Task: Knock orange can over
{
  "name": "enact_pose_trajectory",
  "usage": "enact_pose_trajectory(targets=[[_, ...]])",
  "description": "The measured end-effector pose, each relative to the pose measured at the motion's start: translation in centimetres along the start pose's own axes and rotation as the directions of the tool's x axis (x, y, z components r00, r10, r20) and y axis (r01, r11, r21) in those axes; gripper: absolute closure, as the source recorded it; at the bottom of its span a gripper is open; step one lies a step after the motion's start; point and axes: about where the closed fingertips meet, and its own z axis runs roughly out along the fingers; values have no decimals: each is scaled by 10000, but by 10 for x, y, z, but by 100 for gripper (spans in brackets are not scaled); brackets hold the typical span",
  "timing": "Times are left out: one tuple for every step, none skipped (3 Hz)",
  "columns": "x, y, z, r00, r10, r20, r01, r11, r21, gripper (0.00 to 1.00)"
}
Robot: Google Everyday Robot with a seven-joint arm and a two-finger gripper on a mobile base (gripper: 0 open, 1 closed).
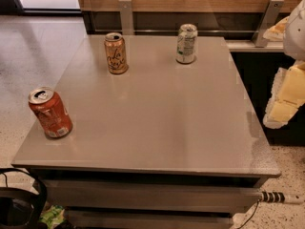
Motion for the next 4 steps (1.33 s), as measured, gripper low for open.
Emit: enact_pose_trajectory(targets=[[0,0,0,10000,0,1,0,10000,2,0],[-6,-4,1,9997,86,222,-89,9999,144,0],[-25,-15,13,9945,366,980,-399,9987,325,0],[-48,-22,33,9679,1060,2279,-1198,9917,475,0]])
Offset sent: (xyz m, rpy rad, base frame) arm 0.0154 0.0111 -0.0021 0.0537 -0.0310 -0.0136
